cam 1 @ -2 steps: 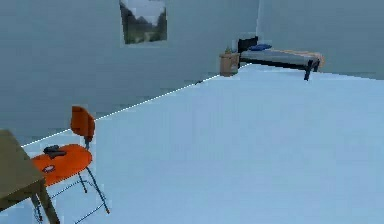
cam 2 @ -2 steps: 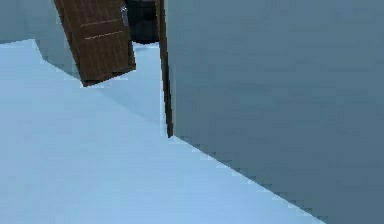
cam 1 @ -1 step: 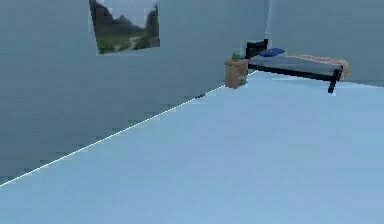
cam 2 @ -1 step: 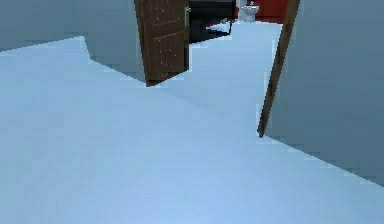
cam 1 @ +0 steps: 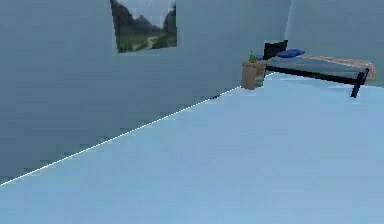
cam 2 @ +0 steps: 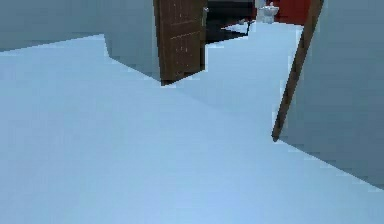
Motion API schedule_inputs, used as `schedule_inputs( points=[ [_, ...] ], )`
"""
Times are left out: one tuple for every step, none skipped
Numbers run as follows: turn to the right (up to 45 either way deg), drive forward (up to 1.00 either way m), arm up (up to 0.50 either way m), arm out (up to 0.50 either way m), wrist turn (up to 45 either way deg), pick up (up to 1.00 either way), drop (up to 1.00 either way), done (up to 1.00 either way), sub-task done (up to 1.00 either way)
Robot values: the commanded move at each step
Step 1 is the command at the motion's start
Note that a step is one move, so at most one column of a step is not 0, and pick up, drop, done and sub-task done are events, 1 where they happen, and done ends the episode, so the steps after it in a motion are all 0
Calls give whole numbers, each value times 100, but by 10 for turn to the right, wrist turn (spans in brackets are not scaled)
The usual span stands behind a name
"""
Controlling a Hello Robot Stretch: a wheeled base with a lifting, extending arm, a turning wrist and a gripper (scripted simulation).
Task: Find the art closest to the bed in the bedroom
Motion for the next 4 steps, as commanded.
schedule_inputs(
  points=[
    [0,50,0,0,0,0,0,0,0],
    [-330,0,0,0,0,0,0,0,0],
    [0,100,0,0,0,0,0,0,0],
    [-60,0,0,0,0,0,0,0,0]
  ],
)
